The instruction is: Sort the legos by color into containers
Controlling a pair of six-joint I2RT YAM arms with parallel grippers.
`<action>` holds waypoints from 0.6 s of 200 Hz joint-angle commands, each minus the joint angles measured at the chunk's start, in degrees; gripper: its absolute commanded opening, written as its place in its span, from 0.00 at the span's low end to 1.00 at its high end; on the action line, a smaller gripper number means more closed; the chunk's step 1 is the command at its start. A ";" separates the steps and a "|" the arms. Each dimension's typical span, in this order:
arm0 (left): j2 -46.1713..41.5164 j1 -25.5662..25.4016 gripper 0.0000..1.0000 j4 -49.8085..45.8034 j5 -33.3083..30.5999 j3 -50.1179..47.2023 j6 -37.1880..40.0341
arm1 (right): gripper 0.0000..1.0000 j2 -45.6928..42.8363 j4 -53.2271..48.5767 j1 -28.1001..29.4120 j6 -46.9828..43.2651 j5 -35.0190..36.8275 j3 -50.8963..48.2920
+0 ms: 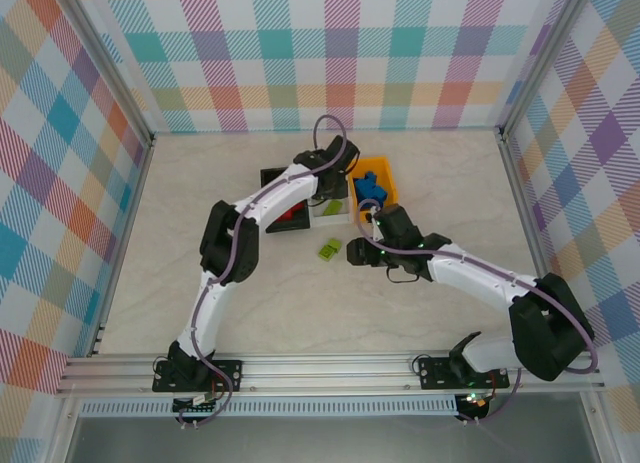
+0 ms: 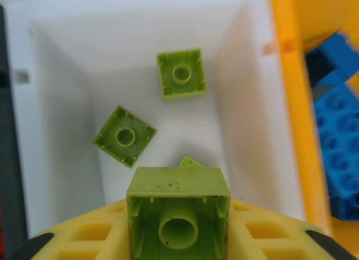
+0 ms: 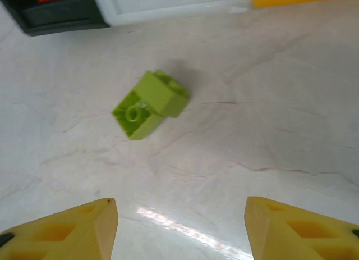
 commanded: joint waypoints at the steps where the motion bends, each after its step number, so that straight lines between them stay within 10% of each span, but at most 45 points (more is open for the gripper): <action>1: -1.03 0.21 0.57 -3.89 0.30 2.50 -0.81 | 0.64 1.89 4.00 1.55 0.00 -1.69 -0.44; 38: -12.37 -1.45 0.92 1.96 1.52 -7.43 -2.32 | 0.65 8.60 9.25 3.28 2.39 -0.64 2.57; 120: -46.01 -6.02 1.00 11.23 2.11 -45.70 -6.38 | 0.54 23.57 8.10 2.76 -3.41 3.00 14.75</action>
